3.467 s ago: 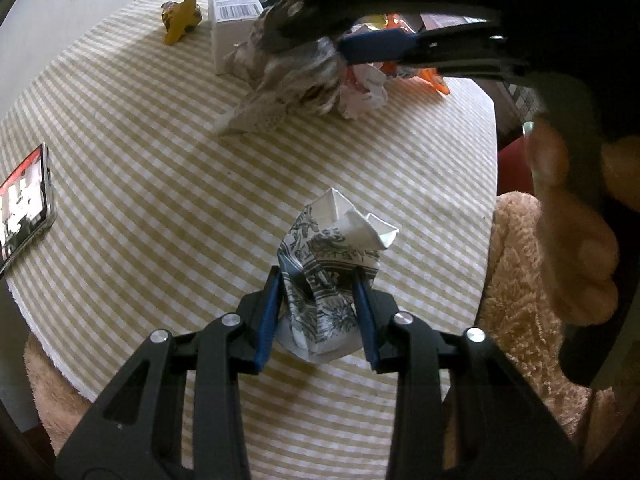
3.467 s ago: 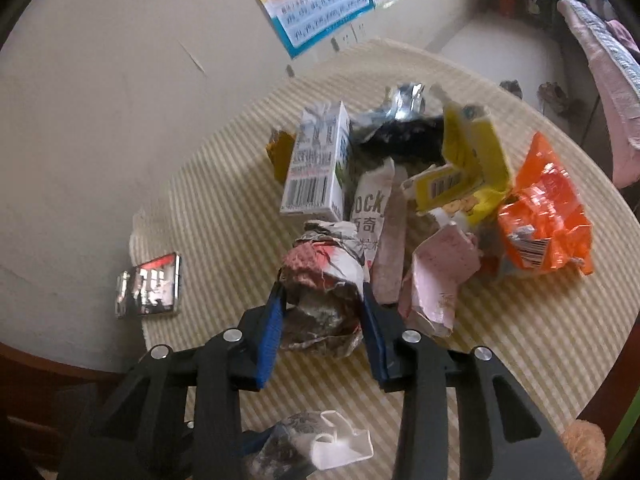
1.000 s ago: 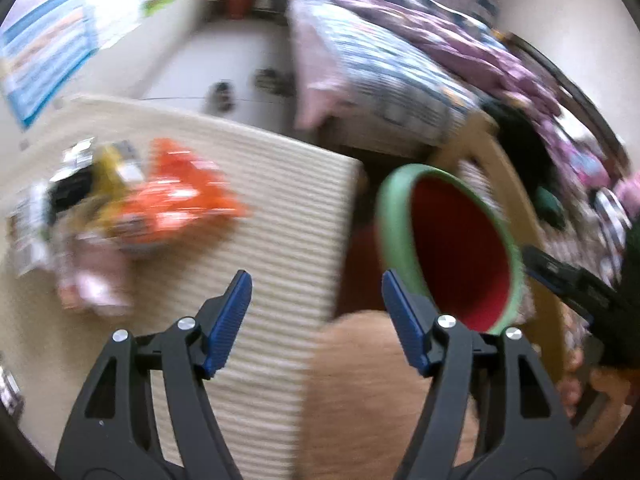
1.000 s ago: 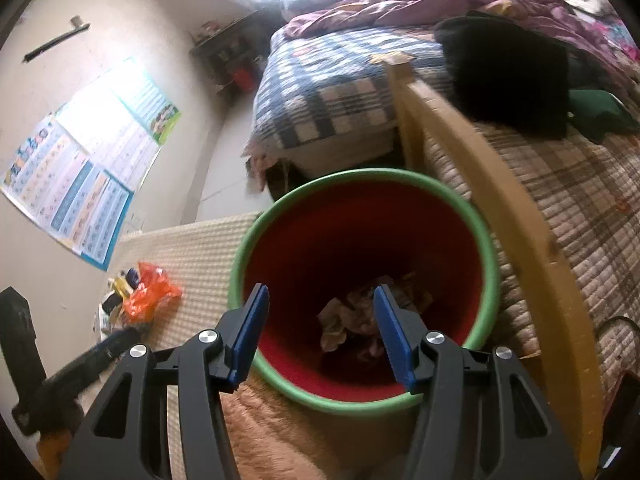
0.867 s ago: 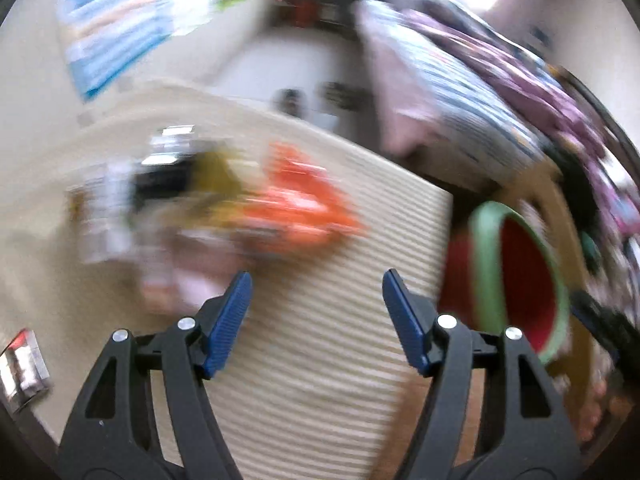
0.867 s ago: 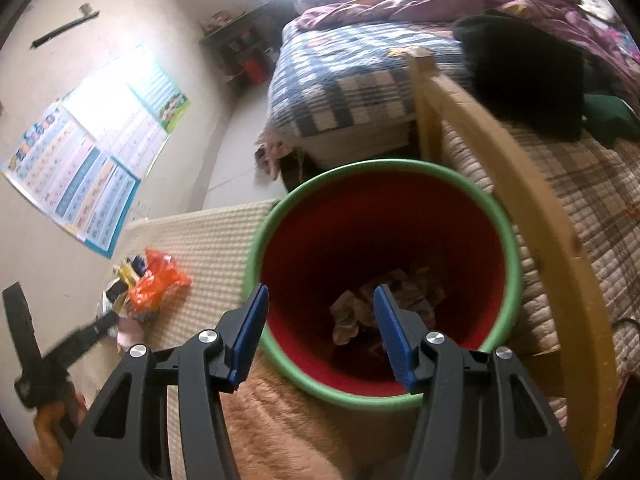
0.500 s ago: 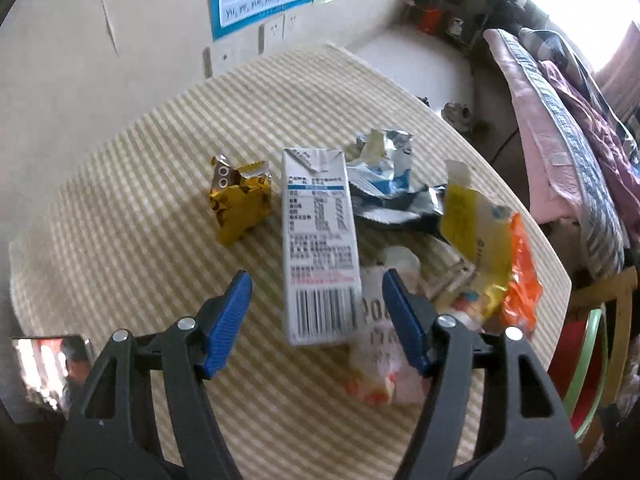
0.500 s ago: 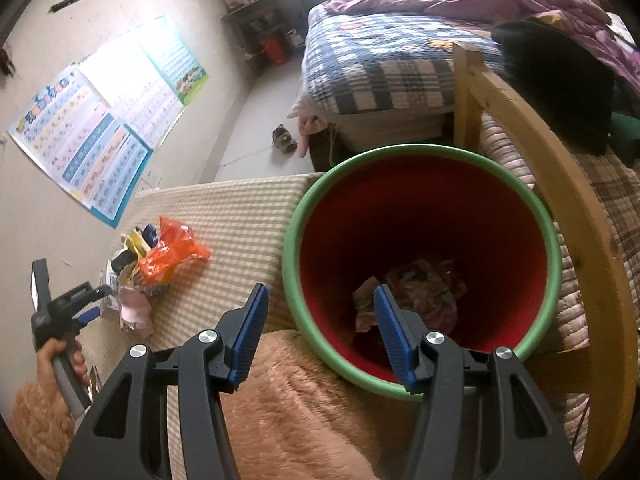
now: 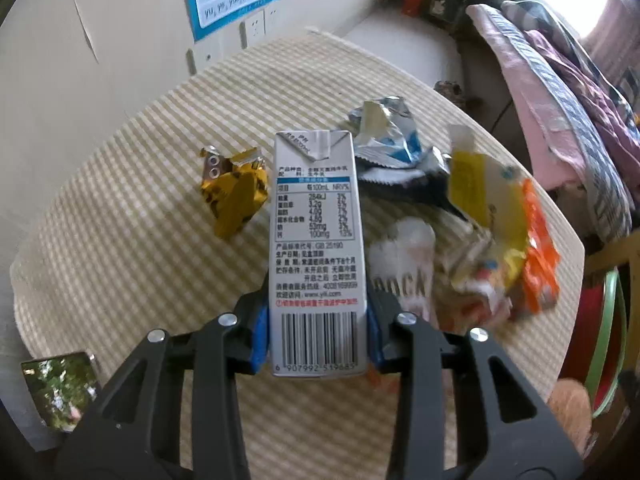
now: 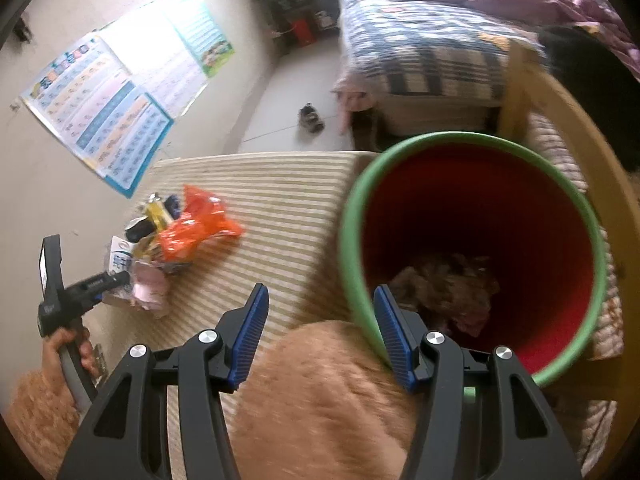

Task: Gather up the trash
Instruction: 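Grasp the white milk carton with the left tool while the right tool grasps the orange bag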

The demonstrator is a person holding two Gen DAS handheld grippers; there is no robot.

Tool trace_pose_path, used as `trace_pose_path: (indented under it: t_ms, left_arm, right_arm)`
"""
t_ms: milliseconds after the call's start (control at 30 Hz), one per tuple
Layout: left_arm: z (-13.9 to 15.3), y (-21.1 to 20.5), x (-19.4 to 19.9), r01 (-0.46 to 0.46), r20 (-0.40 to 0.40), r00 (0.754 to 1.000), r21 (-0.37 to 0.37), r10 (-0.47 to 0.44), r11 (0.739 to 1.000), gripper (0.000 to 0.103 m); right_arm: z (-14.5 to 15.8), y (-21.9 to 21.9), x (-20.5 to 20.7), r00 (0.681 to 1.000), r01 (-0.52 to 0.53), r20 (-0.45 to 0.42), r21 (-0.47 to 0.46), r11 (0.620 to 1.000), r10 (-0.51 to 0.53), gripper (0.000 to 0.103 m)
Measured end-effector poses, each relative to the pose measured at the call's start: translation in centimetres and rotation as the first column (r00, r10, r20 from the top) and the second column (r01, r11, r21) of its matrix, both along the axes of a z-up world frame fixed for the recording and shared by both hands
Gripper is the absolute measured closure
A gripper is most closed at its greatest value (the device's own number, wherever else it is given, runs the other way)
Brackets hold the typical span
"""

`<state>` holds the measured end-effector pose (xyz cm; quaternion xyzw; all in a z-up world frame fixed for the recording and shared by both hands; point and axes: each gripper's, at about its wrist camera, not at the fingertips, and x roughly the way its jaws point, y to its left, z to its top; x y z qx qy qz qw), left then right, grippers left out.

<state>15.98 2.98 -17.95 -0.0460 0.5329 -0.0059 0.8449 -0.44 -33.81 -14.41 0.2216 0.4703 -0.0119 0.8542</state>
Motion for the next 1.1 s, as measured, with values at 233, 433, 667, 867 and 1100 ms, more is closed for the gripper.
trace_pose_path:
  t_ms: [233, 433, 667, 867, 1100]
  left_arm:
    - [2.4, -0.7, -5.7, 0.059, 0.056, 0.997, 0.019, -0.060, 0.998, 0.067]
    - [2.6, -2.7, -10.0, 0.158, 0.043, 0.986, 0.014, -0.159, 0.987, 0.067]
    - [0.3, -5.9, -13.1, 0.253, -0.025, 0.967, 0.003, -0.253, 0.967, 0.067]
    - [-0.3, -6.5, -13.3, 0.269, -0.044, 0.962, -0.010, -0.269, 0.963, 0.067]
    - [-0.8, -6.1, -13.6, 0.245, -0.055, 0.968, -0.028, -0.246, 0.969, 0.067]
  right_arm:
    - [-0.5, 3.7, 5.1, 0.996, -0.085, 0.003, 0.141, 0.986, 0.086, 0.042]
    - [-2.1, 7.2, 10.4, 0.993, -0.094, -0.047, 0.282, 0.955, 0.111, 0.041]
    - [-3.7, 9.8, 14.8, 0.989, -0.040, -0.117, 0.349, 0.936, 0.086, 0.040]
    - [-4.4, 11.5, 16.5, 0.984, -0.040, -0.149, 0.328, 0.944, 0.093, 0.033]
    - [-4.3, 12.2, 17.7, 0.985, -0.027, -0.157, 0.297, 0.955, 0.076, 0.033]
